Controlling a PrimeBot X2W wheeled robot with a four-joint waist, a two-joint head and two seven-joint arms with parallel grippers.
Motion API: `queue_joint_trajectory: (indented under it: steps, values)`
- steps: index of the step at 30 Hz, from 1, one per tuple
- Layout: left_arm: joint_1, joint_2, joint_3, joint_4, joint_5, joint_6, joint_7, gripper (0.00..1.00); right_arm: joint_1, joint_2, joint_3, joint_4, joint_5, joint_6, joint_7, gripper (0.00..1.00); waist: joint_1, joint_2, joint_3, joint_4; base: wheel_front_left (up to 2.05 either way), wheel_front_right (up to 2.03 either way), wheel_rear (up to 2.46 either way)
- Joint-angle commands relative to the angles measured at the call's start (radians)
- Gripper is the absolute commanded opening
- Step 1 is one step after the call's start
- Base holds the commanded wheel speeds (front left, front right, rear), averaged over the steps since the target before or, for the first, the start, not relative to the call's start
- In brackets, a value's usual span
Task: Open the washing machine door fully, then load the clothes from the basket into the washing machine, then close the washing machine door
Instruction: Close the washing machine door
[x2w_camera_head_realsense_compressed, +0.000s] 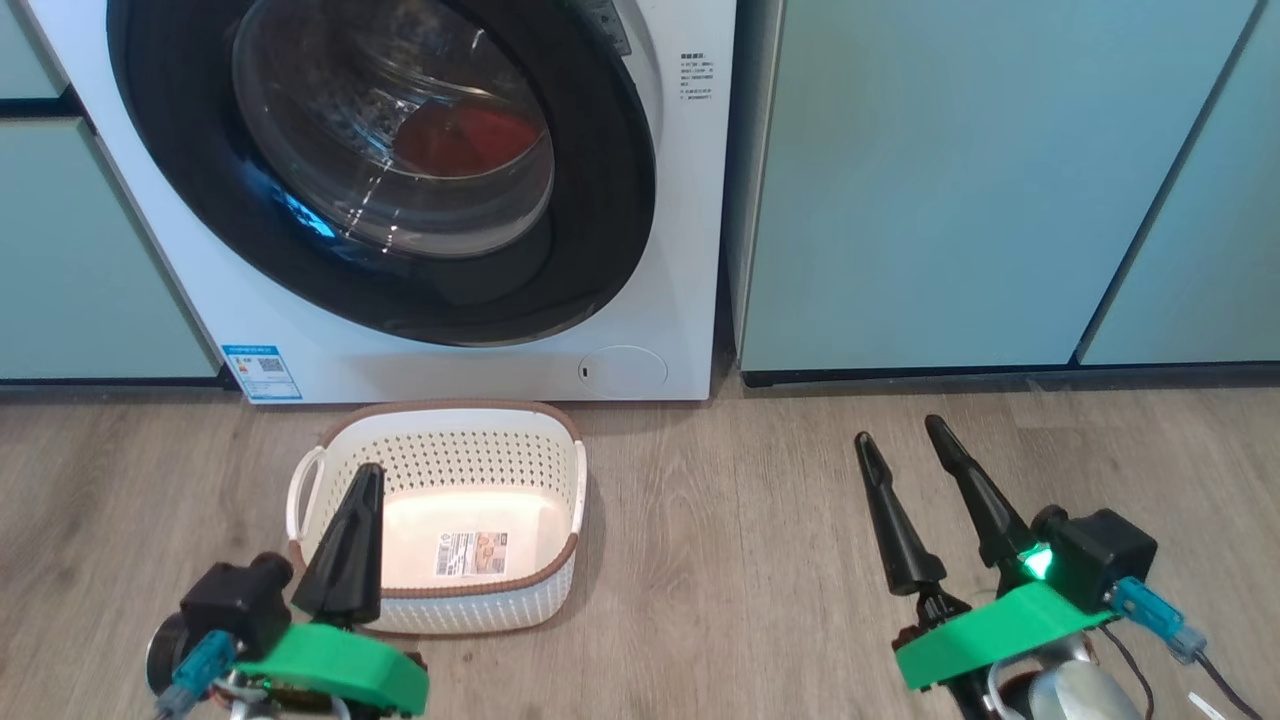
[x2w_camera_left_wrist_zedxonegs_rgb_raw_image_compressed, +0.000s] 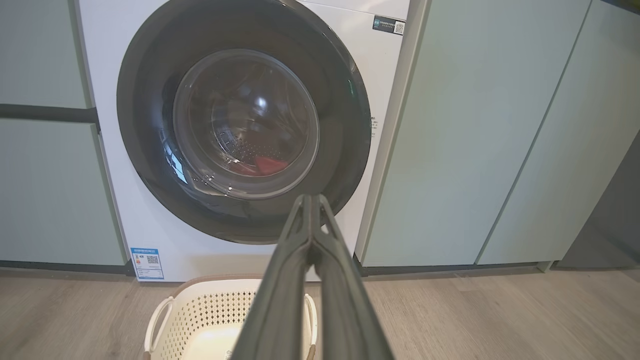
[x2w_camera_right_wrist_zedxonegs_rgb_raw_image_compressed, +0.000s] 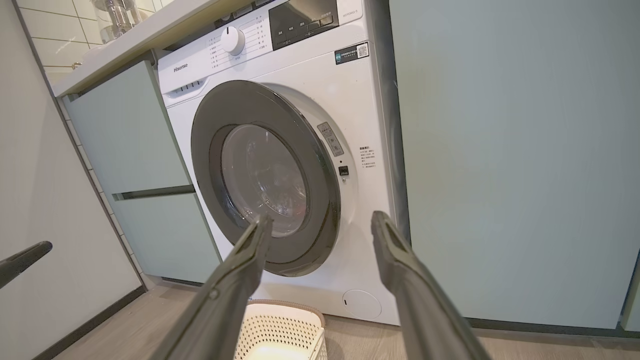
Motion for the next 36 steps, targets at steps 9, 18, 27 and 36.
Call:
queue_joint_trajectory:
  steps: [9,18,27,36]
  values:
    - [-0.024,-0.006,0.027,-0.014,0.021,0.007,-0.013,0.97,-0.036,0.005,0.019,-0.033,0.015,0.0,-0.009,1.0,0.0001,-0.0001,0.006,-0.003,0.0,0.0,0.0]
    - [-0.026,-0.007,0.003,0.001,0.037,0.026,-0.013,1.0,-0.035,0.005,0.014,-0.021,0.018,0.0,-0.009,1.0,0.0001,-0.0001,0.003,-0.007,0.0,0.0,0.0]
    - [-0.027,-0.007,-0.009,0.001,0.041,0.035,-0.013,1.0,-0.038,0.005,0.007,-0.012,0.015,0.0,-0.009,1.0,0.0001,-0.0001,0.003,-0.01,0.0,0.0,0.0]
    - [-0.026,-0.007,-0.011,-0.001,0.048,0.036,-0.013,1.0,-0.037,0.005,0.006,-0.011,0.013,0.0,-0.009,1.0,0.0001,-0.0001,0.001,-0.01,0.0,0.0,0.0]
